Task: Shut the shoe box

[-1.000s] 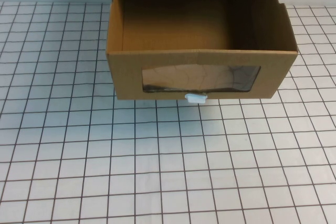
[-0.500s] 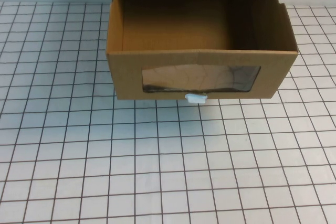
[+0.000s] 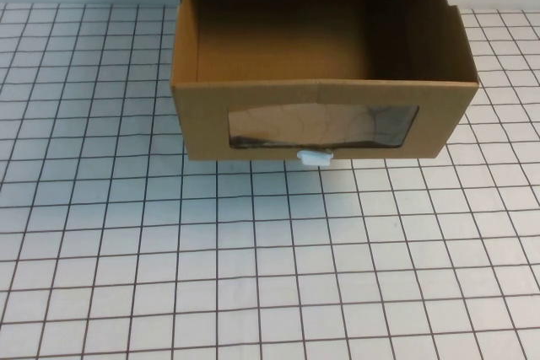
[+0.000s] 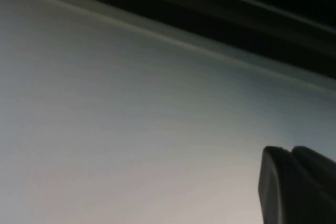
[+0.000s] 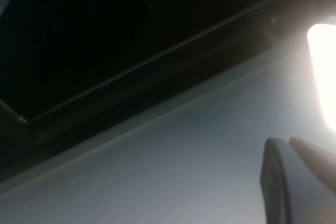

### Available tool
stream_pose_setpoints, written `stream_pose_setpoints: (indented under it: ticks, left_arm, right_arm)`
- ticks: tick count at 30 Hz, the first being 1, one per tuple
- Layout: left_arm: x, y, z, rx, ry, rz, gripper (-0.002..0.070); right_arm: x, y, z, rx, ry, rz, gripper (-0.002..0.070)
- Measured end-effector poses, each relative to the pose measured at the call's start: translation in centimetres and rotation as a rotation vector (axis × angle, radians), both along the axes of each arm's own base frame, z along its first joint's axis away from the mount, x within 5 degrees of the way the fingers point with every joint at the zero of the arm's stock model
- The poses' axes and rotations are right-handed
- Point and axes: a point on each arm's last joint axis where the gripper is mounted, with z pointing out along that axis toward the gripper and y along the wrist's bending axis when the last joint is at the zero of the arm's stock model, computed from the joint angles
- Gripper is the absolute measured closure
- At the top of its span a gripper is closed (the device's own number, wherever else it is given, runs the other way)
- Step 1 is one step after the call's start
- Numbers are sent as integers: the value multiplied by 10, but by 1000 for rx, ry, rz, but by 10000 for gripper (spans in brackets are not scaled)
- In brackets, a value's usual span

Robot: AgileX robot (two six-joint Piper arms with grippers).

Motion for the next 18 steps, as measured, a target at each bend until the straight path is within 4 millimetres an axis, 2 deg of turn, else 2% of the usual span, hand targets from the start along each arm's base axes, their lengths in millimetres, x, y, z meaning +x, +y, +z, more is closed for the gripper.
stream_pose_setpoints:
  ticks: [3, 6, 9, 12, 15, 18]
  left_arm:
    - [20, -4, 30, 42, 167, -7, 680]
    - [60, -11, 43, 90, 451, -30, 680]
    - [100, -17, 33, 138, 749, -56, 680]
    - [126, -23, 17, 194, 943, -76, 680]
    - [144, -27, 8, 219, 1040, -99, 680]
    - [161, -32, -1, 215, 1124, -131, 680]
  right_arm:
    - [-3, 1, 20, -35, 107, 54, 690]
    - [19, 12, 35, -114, 300, 107, 690]
    - [55, 28, 36, -229, 559, 148, 690]
    - [85, 41, 24, -328, 788, 174, 690]
    - [101, 48, 13, -392, 936, 188, 690]
    - [110, 52, 10, -407, 998, 221, 690]
